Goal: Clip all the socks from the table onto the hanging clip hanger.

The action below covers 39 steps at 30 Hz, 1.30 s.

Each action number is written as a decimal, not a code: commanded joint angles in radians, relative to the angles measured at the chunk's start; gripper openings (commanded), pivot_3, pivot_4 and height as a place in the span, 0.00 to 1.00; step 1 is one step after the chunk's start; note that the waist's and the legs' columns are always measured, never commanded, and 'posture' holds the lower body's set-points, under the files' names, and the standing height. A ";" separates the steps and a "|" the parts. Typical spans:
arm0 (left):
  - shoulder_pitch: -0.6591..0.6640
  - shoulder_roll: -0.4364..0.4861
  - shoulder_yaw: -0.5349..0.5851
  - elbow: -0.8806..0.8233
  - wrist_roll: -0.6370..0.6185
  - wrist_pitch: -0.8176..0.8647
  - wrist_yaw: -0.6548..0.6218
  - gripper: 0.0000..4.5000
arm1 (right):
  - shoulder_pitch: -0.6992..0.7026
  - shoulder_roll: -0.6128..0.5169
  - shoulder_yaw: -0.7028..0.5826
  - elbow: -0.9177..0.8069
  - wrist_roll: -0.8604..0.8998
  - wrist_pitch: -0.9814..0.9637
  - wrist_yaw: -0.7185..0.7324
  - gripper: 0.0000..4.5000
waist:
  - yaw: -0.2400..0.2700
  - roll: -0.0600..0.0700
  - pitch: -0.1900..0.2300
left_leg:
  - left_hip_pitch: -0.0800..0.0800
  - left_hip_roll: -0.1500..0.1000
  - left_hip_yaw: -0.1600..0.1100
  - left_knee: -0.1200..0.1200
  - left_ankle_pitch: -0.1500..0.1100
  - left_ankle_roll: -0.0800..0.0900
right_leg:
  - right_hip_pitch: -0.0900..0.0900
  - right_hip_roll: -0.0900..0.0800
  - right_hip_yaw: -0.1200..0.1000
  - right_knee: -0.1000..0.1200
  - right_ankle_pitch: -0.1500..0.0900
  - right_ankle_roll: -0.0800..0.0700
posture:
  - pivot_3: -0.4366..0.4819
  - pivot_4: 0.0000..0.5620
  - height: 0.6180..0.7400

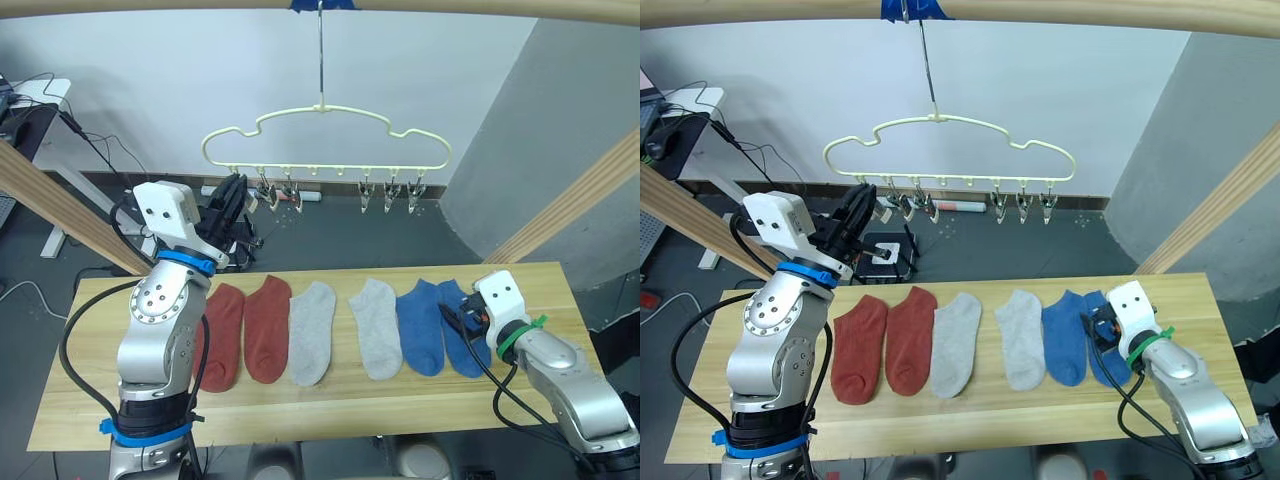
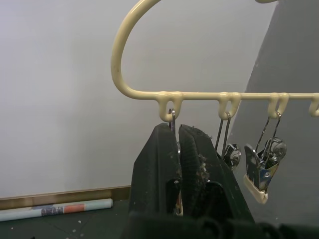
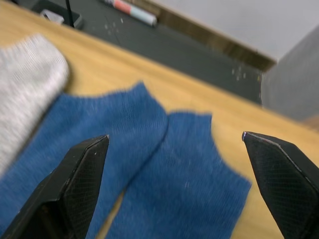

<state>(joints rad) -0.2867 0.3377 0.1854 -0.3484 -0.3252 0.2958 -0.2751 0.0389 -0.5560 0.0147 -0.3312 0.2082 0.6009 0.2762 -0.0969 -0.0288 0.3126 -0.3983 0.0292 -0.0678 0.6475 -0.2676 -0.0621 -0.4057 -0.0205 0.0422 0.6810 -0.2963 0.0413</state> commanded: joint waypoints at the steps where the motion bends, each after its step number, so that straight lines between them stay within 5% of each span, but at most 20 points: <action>1: 0.006 0.012 0.009 -0.048 -0.001 -0.009 -0.006 0.00 | 0.020 0.047 -0.044 0.053 -0.007 0.029 -0.030 1.00 | 0.003 0.000 0.000 | 0.000 0.000 0.000 0.000 0.000 0.000 | 0.000 0.000 0.000 0.000 0.000 0.000 | 0.29 0.63 1.00; 11: 0.004 0.013 0.011 -0.042 -0.001 -0.012 -0.008 0.00 | 0.003 0.122 -0.062 0.120 -0.059 0.047 -0.080 1.00 | 0.007 0.003 0.002 | 0.000 0.000 0.000 0.000 0.000 0.000 | 0.000 0.000 0.001 0.000 0.000 0.000 | 0.30 0.62 1.00; 17: 0.005 0.012 0.011 -0.043 -0.001 -0.012 -0.007 0.00 | -0.017 0.203 -0.122 0.144 0.023 0.216 -0.072 1.00 | 0.008 0.003 0.002 | 0.000 0.000 0.000 0.000 0.000 0.000 | 0.000 0.000 0.001 0.000 0.000 0.000 | 0.30 0.62 1.00; 20: 0.006 0.013 0.011 -0.044 -0.004 -0.009 -0.009 0.00 | -0.014 0.200 -0.120 0.140 0.020 0.241 -0.067 0.87 | 0.008 0.003 0.002 | 0.000 0.000 0.000 0.000 0.000 0.000 | 0.000 0.000 0.000 0.000 0.000 0.000 | 0.30 0.62 1.00; 32: -0.002 0.035 0.047 -0.053 -0.134 0.081 -0.073 0.00 | 0.002 0.184 -0.095 0.120 -0.024 0.170 -0.054 0.00 | 0.008 0.002 0.002 | 0.000 0.000 0.000 0.000 0.000 0.000 | 0.000 0.000 0.000 0.000 0.000 0.001 | 0.30 0.60 1.00; 39: -0.029 0.063 0.075 -0.063 -0.228 0.158 -0.092 0.00 | -0.022 0.041 -0.004 -0.085 -0.070 0.017 0.090 0.00 | 0.004 0.004 0.002 | 0.000 0.000 0.001 0.000 0.000 0.000 | -0.001 0.000 0.001 0.000 0.000 0.001 | 0.29 0.60 1.00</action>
<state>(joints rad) -0.3020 0.3885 0.2375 -0.3561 -0.5167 0.4435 -0.3607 0.0263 -0.4942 -0.0076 -0.3196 0.1489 0.6664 0.3281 -0.0925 -0.0250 0.3150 -0.3980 0.0292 -0.0664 0.6470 -0.2675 -0.0624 -0.4065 -0.0204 0.0433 0.6809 -0.2960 0.0422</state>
